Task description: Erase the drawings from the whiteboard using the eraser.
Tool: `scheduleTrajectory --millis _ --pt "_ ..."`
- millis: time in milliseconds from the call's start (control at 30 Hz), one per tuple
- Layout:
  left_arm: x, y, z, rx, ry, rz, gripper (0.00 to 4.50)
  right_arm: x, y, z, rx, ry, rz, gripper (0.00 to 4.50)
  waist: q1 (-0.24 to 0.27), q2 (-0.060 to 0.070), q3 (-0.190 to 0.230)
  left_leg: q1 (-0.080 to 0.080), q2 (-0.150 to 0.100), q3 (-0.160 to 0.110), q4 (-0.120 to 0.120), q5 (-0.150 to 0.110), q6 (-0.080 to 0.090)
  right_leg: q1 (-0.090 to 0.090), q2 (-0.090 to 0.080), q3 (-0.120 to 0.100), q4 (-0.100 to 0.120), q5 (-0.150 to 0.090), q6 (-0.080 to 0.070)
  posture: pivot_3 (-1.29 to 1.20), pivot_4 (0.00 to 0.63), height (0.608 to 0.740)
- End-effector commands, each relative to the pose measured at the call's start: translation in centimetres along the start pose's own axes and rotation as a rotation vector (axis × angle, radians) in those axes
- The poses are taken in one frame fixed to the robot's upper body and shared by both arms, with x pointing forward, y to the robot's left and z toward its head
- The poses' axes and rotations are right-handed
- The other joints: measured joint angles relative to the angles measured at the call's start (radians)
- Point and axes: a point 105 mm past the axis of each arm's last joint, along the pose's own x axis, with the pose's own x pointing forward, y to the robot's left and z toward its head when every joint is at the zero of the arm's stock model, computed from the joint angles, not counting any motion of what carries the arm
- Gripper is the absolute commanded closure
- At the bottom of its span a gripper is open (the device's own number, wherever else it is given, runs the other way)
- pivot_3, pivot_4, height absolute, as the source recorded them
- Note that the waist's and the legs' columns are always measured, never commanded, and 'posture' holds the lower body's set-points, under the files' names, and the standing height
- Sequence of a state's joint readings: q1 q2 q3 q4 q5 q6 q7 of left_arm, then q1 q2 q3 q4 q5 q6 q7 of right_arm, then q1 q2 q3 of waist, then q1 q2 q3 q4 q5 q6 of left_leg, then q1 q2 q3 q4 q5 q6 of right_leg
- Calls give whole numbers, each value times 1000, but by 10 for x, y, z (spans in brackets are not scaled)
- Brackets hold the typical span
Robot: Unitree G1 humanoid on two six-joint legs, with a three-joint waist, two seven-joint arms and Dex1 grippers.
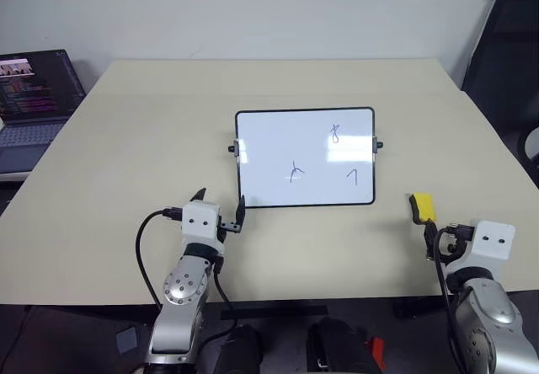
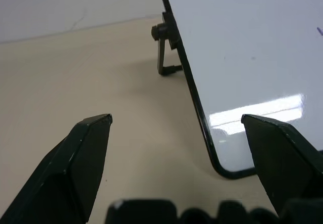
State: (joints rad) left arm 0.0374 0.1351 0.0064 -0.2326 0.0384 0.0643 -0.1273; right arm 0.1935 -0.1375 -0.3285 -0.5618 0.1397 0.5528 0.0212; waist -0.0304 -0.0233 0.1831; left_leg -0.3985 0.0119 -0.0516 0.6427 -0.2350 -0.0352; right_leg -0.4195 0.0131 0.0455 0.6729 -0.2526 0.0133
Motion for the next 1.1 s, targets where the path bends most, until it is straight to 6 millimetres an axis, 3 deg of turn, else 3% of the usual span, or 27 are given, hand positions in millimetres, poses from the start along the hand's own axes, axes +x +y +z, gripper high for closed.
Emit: scheduleTrajectory --millis 33,200,333,400,600,833,1100 --pt "13 -1 19 11 -83 -67 0 2 4 17 0 -61 30 60 0 0 0 0 0 0 0 0 0 0 0 0 0 0 0 0 150 740" --pt "30 -31 39 -56 -148 -380 0 2 8 29 16 -82 71 60 0 0 0 0 -1 0 0 0 0 0 1 0 0 0 0 0 150 740" --pt "33 -56 52 -161 -163 -622 0 7 15 38 72 -80 101 60 -2 0 0 0 -2 1 0 0 0 0 1 0 0 1 1 0 150 740" --pt "31 -70 58 -241 -162 -758 0 11 19 39 114 -55 113 60 -3 0 0 0 -2 1 0 0 0 0 1 0 1 1 1 0 150 740" --pt "14 -99 59 -187 -145 -1101 0 21 20 39 148 6 110 60 -3 0 0 0 -2 0 0 0 0 0 3 0 1 1 0 0 150 740" --pt "2 -114 47 -113 -66 -1342 0 36 24 34 163 64 128 60 -3 0 0 0 -2 0 0 0 0 0 3 0 1 1 0 0 150 740" --pt "14 -117 45 -30 -94 -1322 0 53 30 40 198 76 124 60 -3 0 0 0 -2 1 0 0 0 0 3 0 1 1 1 0 150 740"
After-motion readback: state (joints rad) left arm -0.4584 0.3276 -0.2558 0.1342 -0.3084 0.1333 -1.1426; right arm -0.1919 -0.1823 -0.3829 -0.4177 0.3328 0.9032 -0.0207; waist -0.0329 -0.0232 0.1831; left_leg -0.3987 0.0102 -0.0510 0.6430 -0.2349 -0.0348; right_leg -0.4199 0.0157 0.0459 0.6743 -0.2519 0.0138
